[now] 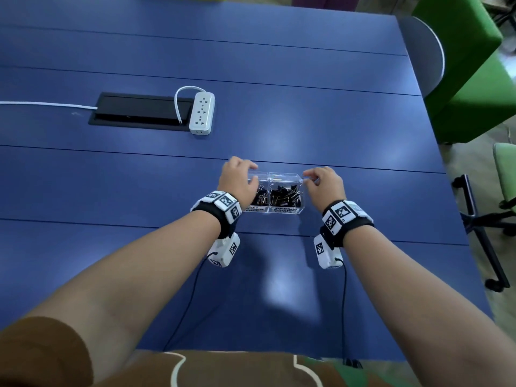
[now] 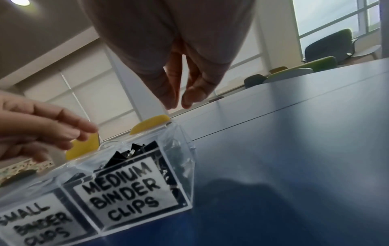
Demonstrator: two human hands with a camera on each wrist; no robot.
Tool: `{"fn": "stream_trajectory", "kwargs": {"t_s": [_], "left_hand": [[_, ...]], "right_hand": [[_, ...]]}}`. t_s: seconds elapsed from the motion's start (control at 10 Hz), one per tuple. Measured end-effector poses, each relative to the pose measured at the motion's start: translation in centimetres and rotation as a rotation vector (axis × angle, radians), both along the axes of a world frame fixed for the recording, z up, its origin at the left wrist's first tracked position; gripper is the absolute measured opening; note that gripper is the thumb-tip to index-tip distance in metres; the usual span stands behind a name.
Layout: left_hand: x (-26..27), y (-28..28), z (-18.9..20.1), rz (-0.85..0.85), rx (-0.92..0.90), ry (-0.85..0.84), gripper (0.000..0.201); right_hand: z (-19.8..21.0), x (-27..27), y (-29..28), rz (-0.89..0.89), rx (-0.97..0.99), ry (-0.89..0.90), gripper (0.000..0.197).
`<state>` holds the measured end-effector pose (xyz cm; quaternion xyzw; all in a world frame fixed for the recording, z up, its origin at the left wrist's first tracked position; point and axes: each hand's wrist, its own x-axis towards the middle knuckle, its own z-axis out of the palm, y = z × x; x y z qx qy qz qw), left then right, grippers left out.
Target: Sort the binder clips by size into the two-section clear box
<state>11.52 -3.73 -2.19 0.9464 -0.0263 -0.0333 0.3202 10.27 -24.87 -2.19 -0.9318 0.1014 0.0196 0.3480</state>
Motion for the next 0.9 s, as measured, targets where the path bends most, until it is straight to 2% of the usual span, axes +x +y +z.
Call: {"fn": "stream_trajectory", "kwargs": {"t_s": [0.1, 0.2, 0.3, 0.4, 0.5, 0.6, 0.7, 0.8, 0.9], "left_hand": [[1.0, 1.4, -0.5, 0.256, -0.041, 0.187, 0.035], [1.3, 1.7, -0.6, 0.333, -0.217, 0.432, 0.048], [1.8, 1.6, -0.2, 0.371, -0.418, 0.437, 0.048], [1.8, 1.7, 0.2, 0.498, -0.691, 0.384, 0.039], [1.2, 2.2, 0.2, 0.539, -0.809, 0.370, 0.033], [0.0, 2.7, -0.5, 0.481, -0.762, 0.314, 0.034], [-1.6, 3.1, -1.4, 0.403, -0.612, 0.300, 0.046], [-2.2, 3.4, -2.1, 0.346, -0.530, 0.316, 0.038], [-2.5, 3.4, -2.0, 0.343, -0.489, 0.320, 0.035]], "right_hand": [[-0.4, 1.0, 0.5, -0.070, 0.010, 0.240, 0.030], [-1.3, 1.3, 1.1, -0.119, 0.172, 0.349, 0.041], [-1.5, 1.1, 1.3, -0.202, 0.422, 0.321, 0.026], [-1.2, 0.7, 1.3, -0.295, 0.651, 0.341, 0.030], [-1.2, 0.0, 0.9, -0.338, 0.755, 0.334, 0.040], [-1.3, -1.4, 0.7, -0.282, 0.767, 0.271, 0.023], [-1.8, -2.7, 0.2, -0.128, 0.591, 0.196, 0.020], [-2.0, -3.3, 0.3, -0.060, 0.440, 0.150, 0.025], [-2.0, -3.3, 0.5, -0.045, 0.386, 0.136, 0.022]]}}
